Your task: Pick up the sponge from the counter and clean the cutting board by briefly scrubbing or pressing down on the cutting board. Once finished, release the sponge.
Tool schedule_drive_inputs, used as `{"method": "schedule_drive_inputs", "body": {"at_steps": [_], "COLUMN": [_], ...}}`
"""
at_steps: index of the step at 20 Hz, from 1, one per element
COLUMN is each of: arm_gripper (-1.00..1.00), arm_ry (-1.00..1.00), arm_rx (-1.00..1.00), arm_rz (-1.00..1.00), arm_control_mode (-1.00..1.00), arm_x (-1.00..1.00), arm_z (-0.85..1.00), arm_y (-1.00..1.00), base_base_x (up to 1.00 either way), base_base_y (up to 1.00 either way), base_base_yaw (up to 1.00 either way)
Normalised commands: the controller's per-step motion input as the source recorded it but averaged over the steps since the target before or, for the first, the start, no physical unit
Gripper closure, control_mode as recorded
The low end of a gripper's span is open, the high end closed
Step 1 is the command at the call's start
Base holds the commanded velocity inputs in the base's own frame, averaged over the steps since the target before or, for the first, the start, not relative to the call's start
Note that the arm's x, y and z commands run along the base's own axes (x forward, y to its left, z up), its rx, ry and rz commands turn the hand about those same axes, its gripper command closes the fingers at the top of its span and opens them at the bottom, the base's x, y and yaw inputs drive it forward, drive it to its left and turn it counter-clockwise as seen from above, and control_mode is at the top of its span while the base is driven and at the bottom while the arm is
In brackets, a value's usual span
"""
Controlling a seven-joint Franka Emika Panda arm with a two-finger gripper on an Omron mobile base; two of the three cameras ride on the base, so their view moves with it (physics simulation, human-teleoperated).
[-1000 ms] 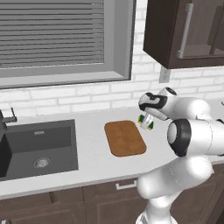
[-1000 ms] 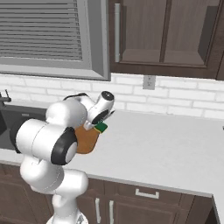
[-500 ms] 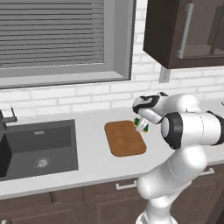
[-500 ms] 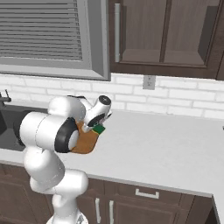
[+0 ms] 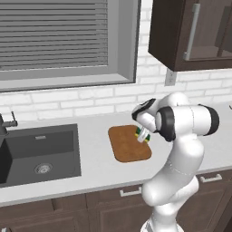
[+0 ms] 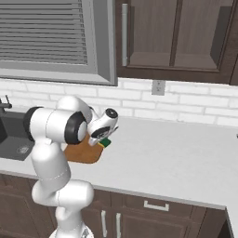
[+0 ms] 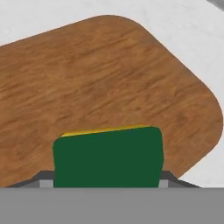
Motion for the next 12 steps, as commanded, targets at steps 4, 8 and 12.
{"method": "schedule_drive_inputs", "body": {"at_steps": [4,8,12], "arm_gripper": [1.0,1.0,1.0], "arm_ry": [0.0,0.0,0.01], "arm_rx": [0.0,0.0,0.0], "arm_rz": [0.04,0.06,0.12], "arm_control_mode": [-1.0,-1.0,-1.0], "arm_x": [0.11,0.02,0.16], "arm_z": [-0.81,-0.69,0.03], "arm_y": [0.16,0.42,0.51], "base_base_x": [0.0,0.0,0.0], "base_base_y": [0.0,0.0,0.0], "base_base_yaw": [0.0,0.0,0.0]}}
